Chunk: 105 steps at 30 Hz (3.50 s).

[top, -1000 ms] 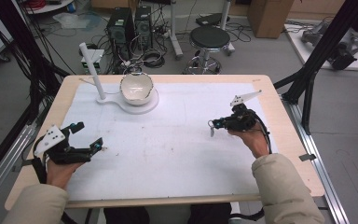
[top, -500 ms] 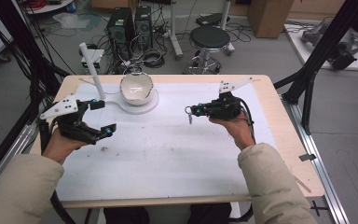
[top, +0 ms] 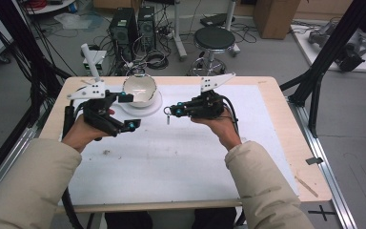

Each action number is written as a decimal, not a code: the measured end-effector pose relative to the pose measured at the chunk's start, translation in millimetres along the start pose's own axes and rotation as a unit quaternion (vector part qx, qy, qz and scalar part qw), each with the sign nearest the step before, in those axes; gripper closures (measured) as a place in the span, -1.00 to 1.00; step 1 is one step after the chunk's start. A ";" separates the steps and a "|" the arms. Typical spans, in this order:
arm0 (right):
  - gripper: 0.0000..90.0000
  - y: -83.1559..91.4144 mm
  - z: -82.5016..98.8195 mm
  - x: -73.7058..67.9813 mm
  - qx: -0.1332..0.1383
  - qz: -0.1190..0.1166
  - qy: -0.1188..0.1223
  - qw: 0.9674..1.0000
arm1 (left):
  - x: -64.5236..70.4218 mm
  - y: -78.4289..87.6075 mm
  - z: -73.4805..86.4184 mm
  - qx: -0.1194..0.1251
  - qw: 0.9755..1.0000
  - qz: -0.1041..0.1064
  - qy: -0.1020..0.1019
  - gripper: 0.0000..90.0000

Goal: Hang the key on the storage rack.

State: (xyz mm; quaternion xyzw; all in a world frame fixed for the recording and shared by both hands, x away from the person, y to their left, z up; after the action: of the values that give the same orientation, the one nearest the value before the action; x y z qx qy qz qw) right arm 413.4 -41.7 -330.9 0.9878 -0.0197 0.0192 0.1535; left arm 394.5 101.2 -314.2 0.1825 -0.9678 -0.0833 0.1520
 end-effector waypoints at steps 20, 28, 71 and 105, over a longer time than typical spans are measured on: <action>0.98 -2.8 -3.9 -7.4 0.020 -0.033 0.002 0.999 | 20.4 -53.2 5.1 -0.046 0.997 0.056 0.004 -0.94; 0.98 -1.4 -4.6 -7.6 0.025 -0.037 0.001 0.999 | 25.9 -58.5 4.7 -0.046 0.996 0.080 0.004 -0.60; 0.97 1.3 -7.4 -12.8 0.041 -0.060 0.010 0.997 | 22.9 -51.0 -0.7 -0.030 0.994 0.097 0.028 0.96; -0.99 110.9 61.3 -10.8 0.054 0.251 0.013 0.966 | -31.6 19.1 -29.9 -0.060 0.998 0.030 0.001 0.96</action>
State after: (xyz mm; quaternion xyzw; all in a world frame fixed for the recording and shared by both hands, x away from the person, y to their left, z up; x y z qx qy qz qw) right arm 399.5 -165.6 -356.2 0.9576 -0.2641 0.0714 0.0900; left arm 426.0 127.5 -290.3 0.1442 -0.9659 -0.1361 0.1662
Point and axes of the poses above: each handheld gripper's, and its own axes: y roughly backward along the jaws, z roughly out of its underside, x roughly to its right, the point moved 10 cm from there along -y, roughly forward along the jaws, and after that the axes turned 12 degrees about y, right-handed, at the moved point
